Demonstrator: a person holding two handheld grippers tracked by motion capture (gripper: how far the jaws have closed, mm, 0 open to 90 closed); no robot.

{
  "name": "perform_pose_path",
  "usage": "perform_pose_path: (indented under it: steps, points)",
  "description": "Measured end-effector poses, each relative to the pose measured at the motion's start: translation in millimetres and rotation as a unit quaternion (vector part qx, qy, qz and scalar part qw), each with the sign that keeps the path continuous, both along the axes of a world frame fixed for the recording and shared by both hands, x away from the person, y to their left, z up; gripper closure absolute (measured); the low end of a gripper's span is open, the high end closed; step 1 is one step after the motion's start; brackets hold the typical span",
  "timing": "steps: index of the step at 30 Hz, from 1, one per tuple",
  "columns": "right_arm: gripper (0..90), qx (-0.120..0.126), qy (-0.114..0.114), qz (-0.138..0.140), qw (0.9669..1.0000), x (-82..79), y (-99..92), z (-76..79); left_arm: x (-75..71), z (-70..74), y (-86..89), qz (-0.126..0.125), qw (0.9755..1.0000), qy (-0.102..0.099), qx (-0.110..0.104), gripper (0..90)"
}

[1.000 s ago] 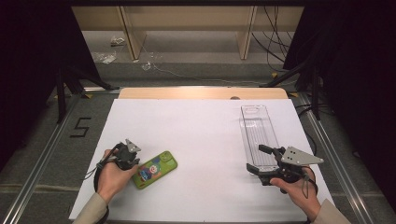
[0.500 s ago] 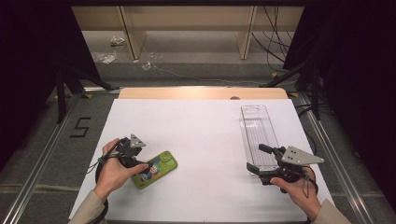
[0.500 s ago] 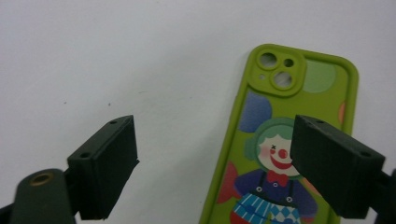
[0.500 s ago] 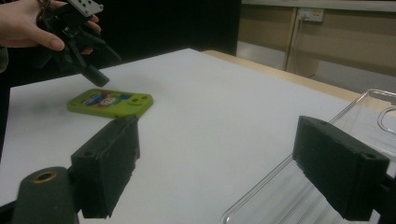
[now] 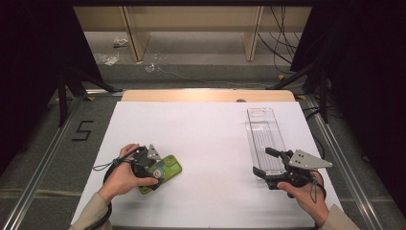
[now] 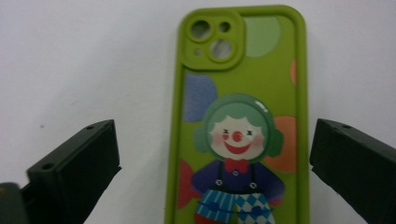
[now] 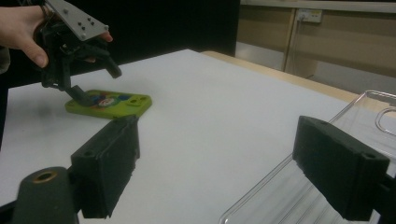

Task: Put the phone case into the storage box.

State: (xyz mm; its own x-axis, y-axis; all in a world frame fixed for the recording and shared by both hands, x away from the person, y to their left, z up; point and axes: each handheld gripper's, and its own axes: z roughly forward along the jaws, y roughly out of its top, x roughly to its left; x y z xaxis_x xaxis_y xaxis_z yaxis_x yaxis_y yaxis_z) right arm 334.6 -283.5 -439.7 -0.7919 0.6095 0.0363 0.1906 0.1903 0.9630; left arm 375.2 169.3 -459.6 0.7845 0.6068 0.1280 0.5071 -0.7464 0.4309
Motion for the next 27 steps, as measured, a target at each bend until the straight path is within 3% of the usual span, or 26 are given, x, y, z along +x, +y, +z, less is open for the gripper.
perform_pose_path:
  steps: [6, 27]
  points:
    - [15.8, -0.001, -0.002, -0.001, 1.0, -0.3, -0.3, 0.5, 3.1, -6.4, -4.5, -0.006, 0.9999, 0.012, 0.008, 6.3]
    - [15.7, 0.0, -0.001, -0.003, 1.0, -0.1, -0.5, 0.5, 8.2, -13.0, -8.3, -0.011, 0.999, 0.036, 0.025, 6.7]
